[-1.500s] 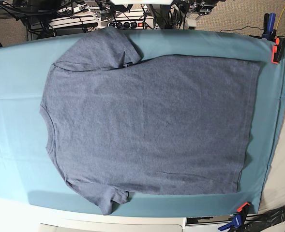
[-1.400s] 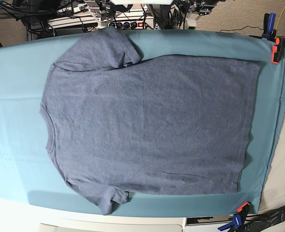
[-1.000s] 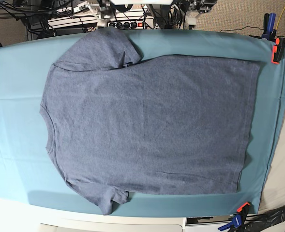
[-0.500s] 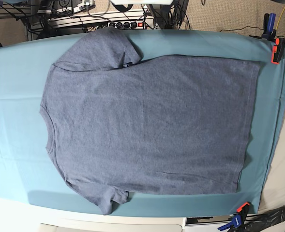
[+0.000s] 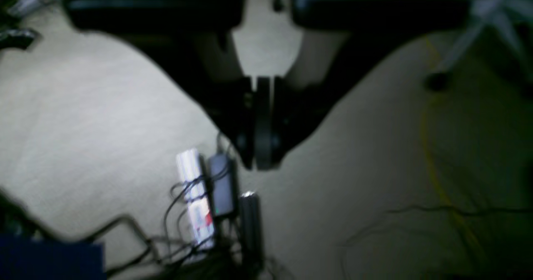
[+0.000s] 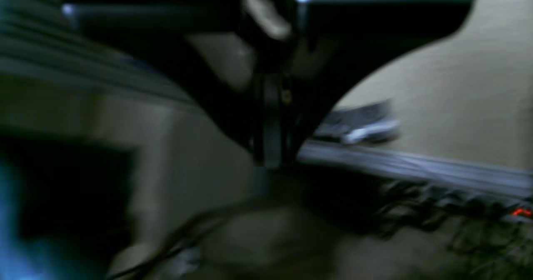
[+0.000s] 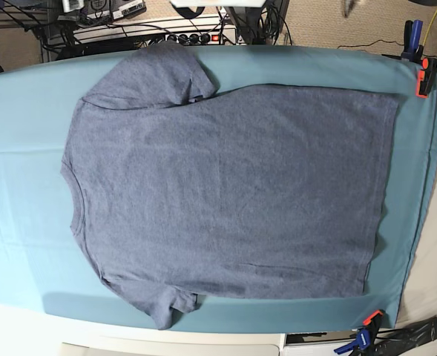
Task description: Fold the T-shirt properly
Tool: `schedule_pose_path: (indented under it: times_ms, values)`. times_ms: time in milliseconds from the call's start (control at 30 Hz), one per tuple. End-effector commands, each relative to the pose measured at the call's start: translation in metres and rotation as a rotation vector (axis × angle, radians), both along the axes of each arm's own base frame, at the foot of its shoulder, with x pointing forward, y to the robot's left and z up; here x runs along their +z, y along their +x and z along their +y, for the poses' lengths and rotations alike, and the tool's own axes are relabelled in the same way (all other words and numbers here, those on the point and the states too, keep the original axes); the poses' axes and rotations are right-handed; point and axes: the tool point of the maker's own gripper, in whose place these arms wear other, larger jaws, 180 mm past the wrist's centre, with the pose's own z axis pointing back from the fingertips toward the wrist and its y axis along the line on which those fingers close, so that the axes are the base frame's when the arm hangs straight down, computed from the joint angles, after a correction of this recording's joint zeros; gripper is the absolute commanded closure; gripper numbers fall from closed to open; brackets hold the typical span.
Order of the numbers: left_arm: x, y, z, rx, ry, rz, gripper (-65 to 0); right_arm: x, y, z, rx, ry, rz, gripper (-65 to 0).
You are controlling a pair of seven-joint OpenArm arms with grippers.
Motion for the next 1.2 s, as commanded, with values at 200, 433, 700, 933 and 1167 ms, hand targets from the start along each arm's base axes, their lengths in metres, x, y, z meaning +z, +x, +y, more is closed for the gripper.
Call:
schedule_pose_path:
  times_ms: [200,433,700,933,1167]
  values:
    - [0.082,0.062,0.007,-0.231,0.046,-0.171,-1.2,0.084,0.046,-0.015,0.188,-0.254,-0.198,-0.4]
    - [0.142,0.117,0.001,-0.433,0.128,-0.357,-1.6,0.165,0.111,-0.01,0.267,-0.375,-0.457,-0.4]
    - [0.158,0.159,0.013,-0.627,0.27,-0.498,-9.0,0.229,0.166,0.063,0.685,-0.549,-0.648,-0.4]
    - [0.187,0.22,0.021,-0.772,0.477,-0.69,-8.9,0.235,0.187,0.096,1.001,-0.807,-0.657,-0.4]
    - [0.176,0.239,-0.011,-0.847,0.373,-0.758,-8.9,0.201,0.205,0.079,1.058,-0.835,-0.401,-0.4]
